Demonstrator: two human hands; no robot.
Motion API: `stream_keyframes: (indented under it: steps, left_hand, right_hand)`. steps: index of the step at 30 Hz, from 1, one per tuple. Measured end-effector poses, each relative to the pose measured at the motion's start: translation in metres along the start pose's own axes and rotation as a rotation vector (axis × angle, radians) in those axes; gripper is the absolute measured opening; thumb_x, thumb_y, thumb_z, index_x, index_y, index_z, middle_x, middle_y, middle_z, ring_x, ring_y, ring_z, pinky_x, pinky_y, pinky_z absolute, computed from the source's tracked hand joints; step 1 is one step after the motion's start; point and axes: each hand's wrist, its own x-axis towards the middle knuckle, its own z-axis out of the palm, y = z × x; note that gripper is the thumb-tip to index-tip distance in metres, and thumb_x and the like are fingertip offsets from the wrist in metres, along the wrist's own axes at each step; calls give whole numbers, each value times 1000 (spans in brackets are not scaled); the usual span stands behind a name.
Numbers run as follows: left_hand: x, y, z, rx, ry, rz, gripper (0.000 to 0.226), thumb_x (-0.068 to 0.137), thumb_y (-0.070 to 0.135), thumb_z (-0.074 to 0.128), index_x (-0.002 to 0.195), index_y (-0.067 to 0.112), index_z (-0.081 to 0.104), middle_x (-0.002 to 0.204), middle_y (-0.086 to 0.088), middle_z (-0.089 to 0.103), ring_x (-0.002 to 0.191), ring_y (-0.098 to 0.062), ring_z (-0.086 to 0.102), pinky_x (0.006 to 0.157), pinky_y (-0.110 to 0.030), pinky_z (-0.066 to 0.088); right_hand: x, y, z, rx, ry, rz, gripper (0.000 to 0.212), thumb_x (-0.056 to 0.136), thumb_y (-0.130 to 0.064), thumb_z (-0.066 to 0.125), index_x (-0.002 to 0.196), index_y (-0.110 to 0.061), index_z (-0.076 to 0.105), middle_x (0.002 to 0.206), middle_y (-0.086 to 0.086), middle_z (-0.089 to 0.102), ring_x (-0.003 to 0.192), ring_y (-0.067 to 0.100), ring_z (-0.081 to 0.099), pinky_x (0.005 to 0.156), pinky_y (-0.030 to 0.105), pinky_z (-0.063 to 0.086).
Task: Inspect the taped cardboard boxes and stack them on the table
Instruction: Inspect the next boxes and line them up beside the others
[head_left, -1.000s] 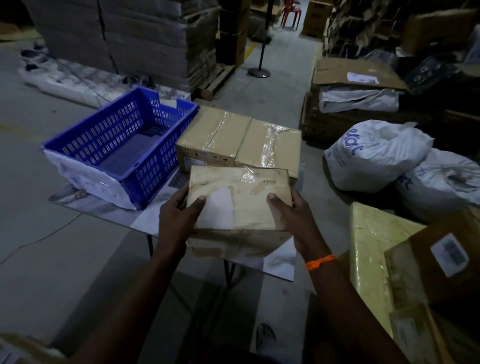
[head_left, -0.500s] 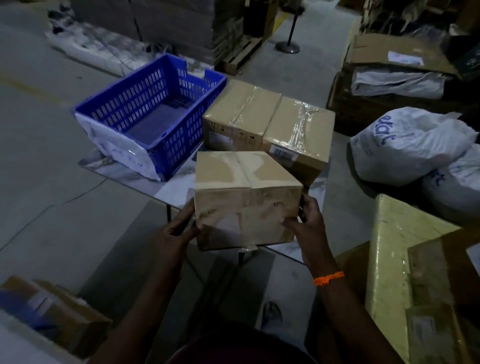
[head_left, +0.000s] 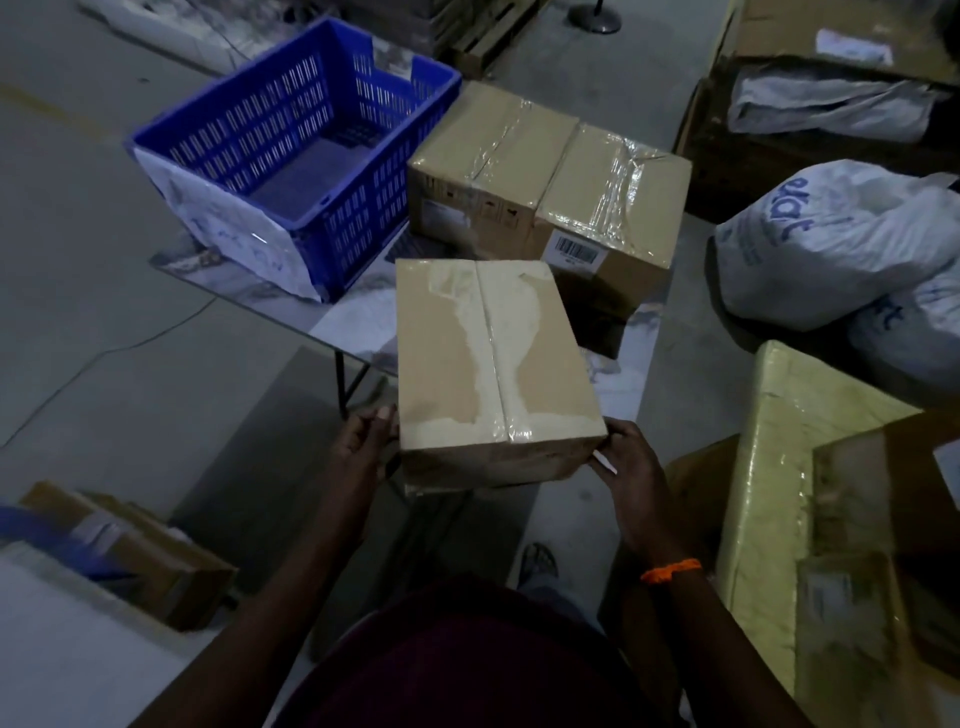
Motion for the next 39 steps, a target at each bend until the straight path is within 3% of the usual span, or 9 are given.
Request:
stream_keyframes:
  steps: [7,13,18,22,26,30,33,36,39]
  left_hand:
    - [-4,-27,-2,92,8,-28,14,98,20,64,112,17,66,106,4,76,97,-12,72,76,-35,56]
    - [3,-30,-5,152,60,-55,14,96,20,68,110,16,66,110,-4,73,103,-21,69,92,-52,55]
    - [27,-11,-1,158,111,-52,27,98,18,65,125,12,62,117,-4,68,109,-26,66,95,-50,55]
    - [58,13,6,230,78,0,30,101,24,61,130,15,61,124,-5,65,113,-23,63,92,-44,54]
    - [89,42,23,347,-22,-85,32,99,35,63,127,19,63,121,-5,68,106,-23,65,86,-41,55]
    - [96,52,38,402,-30,-115,32,98,31,63,129,20,64,114,-4,70,96,-20,66,68,-32,53]
    - [88,49,36,380,-4,-64,35,95,27,66,129,17,67,112,-6,73,99,-25,69,79,-37,58]
    - [74,47,28,303,36,-31,49,86,49,66,123,18,70,107,-15,73,90,-23,70,75,-39,59]
    - [60,58,27,147,114,-45,80,70,82,62,127,26,64,119,-5,71,106,-24,69,85,-50,59]
  right_hand:
    - [-4,13,2,-71,28,58,30,111,-21,44,127,-5,63,122,10,70,113,20,67,83,25,60]
    - [7,14,6,-197,60,34,8,102,-28,65,103,-21,69,107,-1,71,104,18,66,93,45,58]
    - [30,-5,14,-344,-30,-112,18,100,-27,68,113,-15,69,109,-4,71,102,9,66,82,22,54]
    - [73,-33,34,-385,-113,-25,10,98,-25,71,106,-20,72,105,0,76,96,15,72,80,29,58]
    - [105,-60,60,-376,-163,2,17,99,-22,69,115,-17,66,99,3,73,84,16,69,62,22,57]
    - [119,-57,74,-380,-182,51,33,97,-27,71,127,-13,68,118,14,74,104,30,71,93,49,60]
    - [108,-55,74,-348,-168,27,40,96,-27,73,133,-13,65,121,10,73,104,23,71,88,40,60]
    - [86,-62,70,-265,-165,-50,33,97,-29,72,128,-19,67,114,1,75,97,13,73,79,31,60]
    - [68,-78,68,-122,-97,-131,24,98,-37,69,120,-28,66,112,-4,74,101,11,71,87,35,60]
